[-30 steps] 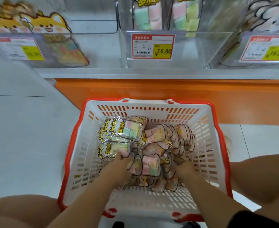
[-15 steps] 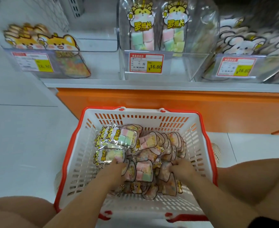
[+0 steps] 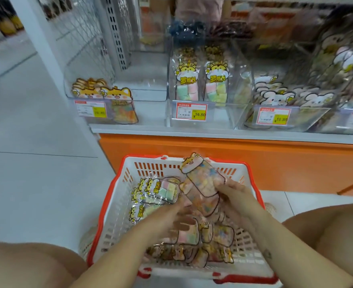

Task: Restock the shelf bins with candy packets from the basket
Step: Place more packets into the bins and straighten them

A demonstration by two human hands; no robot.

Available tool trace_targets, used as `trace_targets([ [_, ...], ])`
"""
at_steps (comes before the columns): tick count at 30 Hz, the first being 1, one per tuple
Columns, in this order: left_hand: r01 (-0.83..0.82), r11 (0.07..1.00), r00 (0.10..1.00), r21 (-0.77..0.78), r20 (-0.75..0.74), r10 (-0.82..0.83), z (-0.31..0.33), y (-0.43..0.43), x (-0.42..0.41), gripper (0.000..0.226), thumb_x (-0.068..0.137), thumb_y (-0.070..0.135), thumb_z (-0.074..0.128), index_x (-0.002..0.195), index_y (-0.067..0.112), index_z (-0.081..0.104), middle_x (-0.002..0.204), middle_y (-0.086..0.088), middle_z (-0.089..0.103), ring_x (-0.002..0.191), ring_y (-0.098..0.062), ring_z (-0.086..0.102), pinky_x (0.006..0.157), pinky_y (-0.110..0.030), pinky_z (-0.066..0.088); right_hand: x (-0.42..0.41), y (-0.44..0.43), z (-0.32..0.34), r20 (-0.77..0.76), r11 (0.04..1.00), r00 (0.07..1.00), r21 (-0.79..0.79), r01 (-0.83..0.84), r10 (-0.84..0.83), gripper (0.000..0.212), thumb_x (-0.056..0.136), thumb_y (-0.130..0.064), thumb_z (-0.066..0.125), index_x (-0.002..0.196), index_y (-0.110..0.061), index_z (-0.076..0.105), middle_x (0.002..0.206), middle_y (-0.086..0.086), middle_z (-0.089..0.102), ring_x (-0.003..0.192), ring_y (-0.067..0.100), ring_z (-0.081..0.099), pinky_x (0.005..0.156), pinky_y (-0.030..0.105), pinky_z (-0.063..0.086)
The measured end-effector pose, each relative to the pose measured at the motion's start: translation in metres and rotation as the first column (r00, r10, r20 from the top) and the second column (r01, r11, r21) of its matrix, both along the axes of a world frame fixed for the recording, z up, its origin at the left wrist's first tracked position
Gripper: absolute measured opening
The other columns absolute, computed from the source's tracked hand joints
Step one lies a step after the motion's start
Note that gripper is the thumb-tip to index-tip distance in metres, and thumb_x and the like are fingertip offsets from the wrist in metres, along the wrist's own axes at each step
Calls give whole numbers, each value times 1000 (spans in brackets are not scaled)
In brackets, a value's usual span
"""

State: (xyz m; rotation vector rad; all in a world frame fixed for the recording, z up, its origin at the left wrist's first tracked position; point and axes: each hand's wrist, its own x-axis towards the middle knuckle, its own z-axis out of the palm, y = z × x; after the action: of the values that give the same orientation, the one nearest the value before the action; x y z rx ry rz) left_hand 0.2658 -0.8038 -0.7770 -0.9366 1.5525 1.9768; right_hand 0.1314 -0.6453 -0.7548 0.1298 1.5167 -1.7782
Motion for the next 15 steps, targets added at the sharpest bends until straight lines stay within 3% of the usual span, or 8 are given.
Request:
trace_targets([
  [3, -228, 945, 971, 233, -9, 237, 7, 4, 0, 49, 96, 58, 52, 128, 23, 61, 109, -5, 74, 104, -28, 70, 85, -38, 49, 14, -9, 7, 143, 972, 990, -228, 50, -17, 25, 97, -10, 51, 113, 2, 67, 110, 24, 70, 97, 36, 69, 80, 45, 57],
  [6, -315, 886, 932, 342, -65, 356, 19, 11, -3, 52, 88, 41, 69, 130, 11, 62, 122, -21, 68, 114, -39, 65, 95, -50, 53, 23, -13, 15, 176, 955, 984, -295, 39, 14, 34, 88, -16, 54, 118, -6, 66, 122, 24, 67, 117, 40, 61, 105, 58, 42],
  [8, -392, 854, 870, 343, -163, 465, 30, 9, -7, 46, 86, 28, 70, 125, 5, 63, 112, -19, 72, 99, -32, 71, 81, -47, 60, 24, -13, 20, 158, 952, 987, -307, 26, 24, 40, 87, -16, 57, 123, -2, 64, 125, 25, 65, 122, 41, 57, 111, 58, 37],
  [10, -426, 853, 823, 301, -263, 504, 43, 6, -10, 43, 84, 25, 69, 122, 4, 65, 103, -12, 75, 90, -23, 73, 71, -39, 60, 22, -12, 27, 107, 965, 994, -262, 27, 1, 38, 84, -16, 62, 118, 2, 66, 118, 23, 67, 114, 39, 60, 104, 49, 46],
  [11, -430, 855, 810, 290, -293, 508, 49, 4, -11, 43, 85, 24, 69, 123, 5, 65, 104, -12, 75, 92, -23, 73, 73, -39, 60, 21, -11, 32, 72, 971, 997, -238, 29, -13, 32, 83, -15, 64, 109, 4, 67, 106, 20, 69, 99, 35, 63, 91, 40, 53],
  [13, -427, 861, 799, 277, -330, 503, 61, 0, -11, 38, 91, 20, 65, 127, 7, 63, 114, -15, 73, 101, -28, 71, 72, -39, 61, 18, -9, 43, -22, 977, 1000, -215, -4, 0, 12, 89, -11, 62, 93, -1, 64, 83, 13, 61, 69, 19, 55, 61, 24, 53],
  [15, -415, 873, 792, 256, -370, 485, 76, -5, -10, 28, 96, 18, 60, 123, 10, 65, 116, -16, 72, 101, -31, 71, 70, -40, 61, 17, -7, 52, -129, 981, 991, -180, -69, 46, 9, 96, -9, 57, 94, -3, 64, 82, 13, 61, 64, 15, 54, 60, 23, 51],
])
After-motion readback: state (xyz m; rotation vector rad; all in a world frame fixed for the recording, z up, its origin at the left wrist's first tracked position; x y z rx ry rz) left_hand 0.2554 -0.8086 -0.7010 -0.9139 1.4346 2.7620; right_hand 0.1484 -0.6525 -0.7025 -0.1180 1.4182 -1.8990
